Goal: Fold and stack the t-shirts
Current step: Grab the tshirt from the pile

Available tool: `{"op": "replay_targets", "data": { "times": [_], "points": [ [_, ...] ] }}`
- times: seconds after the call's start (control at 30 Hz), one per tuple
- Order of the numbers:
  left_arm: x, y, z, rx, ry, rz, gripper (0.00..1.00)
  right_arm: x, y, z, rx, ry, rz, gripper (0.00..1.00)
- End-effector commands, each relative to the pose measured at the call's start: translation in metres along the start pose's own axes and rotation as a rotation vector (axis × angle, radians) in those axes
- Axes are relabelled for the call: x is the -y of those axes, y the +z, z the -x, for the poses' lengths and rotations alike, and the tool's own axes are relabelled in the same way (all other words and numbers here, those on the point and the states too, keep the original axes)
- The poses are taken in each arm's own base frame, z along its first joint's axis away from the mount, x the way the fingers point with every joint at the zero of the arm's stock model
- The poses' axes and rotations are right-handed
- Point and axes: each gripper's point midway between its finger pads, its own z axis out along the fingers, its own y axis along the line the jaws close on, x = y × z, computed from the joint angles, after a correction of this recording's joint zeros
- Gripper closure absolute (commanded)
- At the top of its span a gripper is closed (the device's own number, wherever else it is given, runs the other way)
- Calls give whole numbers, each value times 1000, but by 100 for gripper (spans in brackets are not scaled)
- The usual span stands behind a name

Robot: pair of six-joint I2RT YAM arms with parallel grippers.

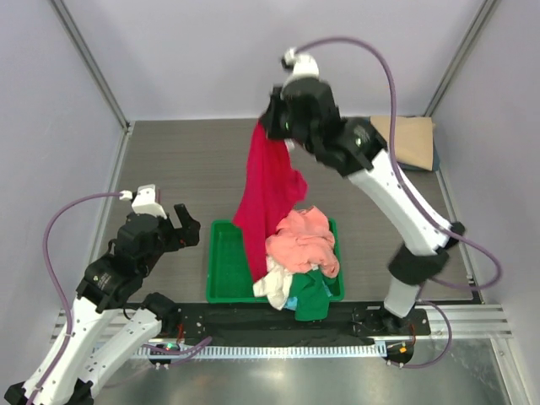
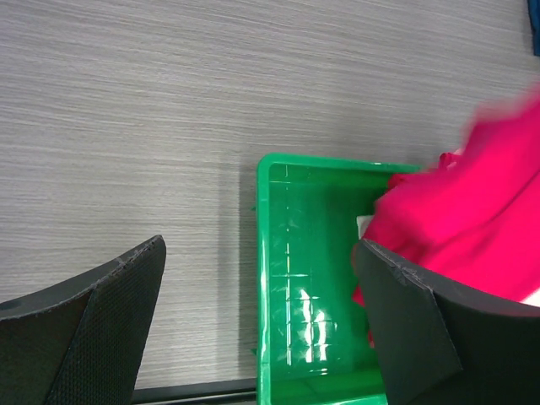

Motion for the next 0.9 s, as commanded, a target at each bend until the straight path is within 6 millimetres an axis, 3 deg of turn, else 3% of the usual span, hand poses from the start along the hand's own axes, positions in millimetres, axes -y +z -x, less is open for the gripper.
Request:
{"op": "replay_targets", "data": {
  "times": [0.0, 0.03, 0.1, 0.17, 0.2, 0.27, 0.3, 0.33, 0.37, 0.4, 0.5, 0.53, 0.57, 0.6, 0.63, 0.7, 0.73, 0.8, 0.87],
  "points": [
    [0, 1, 10, 43, -9, 5, 7, 14, -92, 194, 511, -26, 63, 99],
    [-1, 1, 9, 43, -9, 9, 7, 26, -98, 212, 571, -3, 50, 99],
    [-2, 0, 10, 49, -13, 16, 7, 56, -87, 217, 591, 11, -23, 99],
    [-3, 1, 11, 50, -14, 22, 7, 89, -48, 176, 525, 18, -87, 99],
    [-3, 0, 11, 51, -14, 20, 7, 129, -8, 132, 417, 3, -198, 99],
    [-2, 4, 9, 39, -10, 21, 7, 179, 23, 97, 342, 32, -320, 99],
    [-1, 4, 8, 35, -11, 17, 7, 216, 50, 55, 238, 42, -397, 99],
    [0, 7, 6, 20, -5, 20, 7, 257, 62, 40, 192, 131, -437, 99],
    [1, 8, 5, 11, -1, 18, 7, 282, 89, 5, 91, 156, -457, 99],
    [2, 10, 3, 0, 2, 16, 7, 296, 100, -24, 12, 166, -458, 99],
    [2, 14, 0, -24, 10, 31, 7, 299, 120, -76, -104, 158, -413, 99],
    [1, 15, -1, -27, 11, 34, 8, 298, 128, -80, -99, 167, -394, 99],
    [1, 16, -1, -28, 10, 38, 7, 294, 134, -89, -133, 173, -359, 92],
    [2, 16, -1, -28, 9, 37, 7, 294, 144, -97, -175, 175, -346, 72],
    [1, 17, -2, -31, 10, 42, 7, 293, 145, -107, -218, 181, -341, 35],
    [0, 17, -2, -33, 10, 47, 8, 288, 144, -113, -244, 183, -325, 10],
    [0, 18, -2, -35, 11, 53, 7, 282, 138, -105, -223, 182, -314, 1],
    [-1, 19, -3, -37, 12, 54, 7, 263, 131, -106, -229, 194, -260, 0],
    [0, 20, -4, -42, 13, 55, 7, 242, 113, -92, -191, 199, -210, 0]
  ]
}}
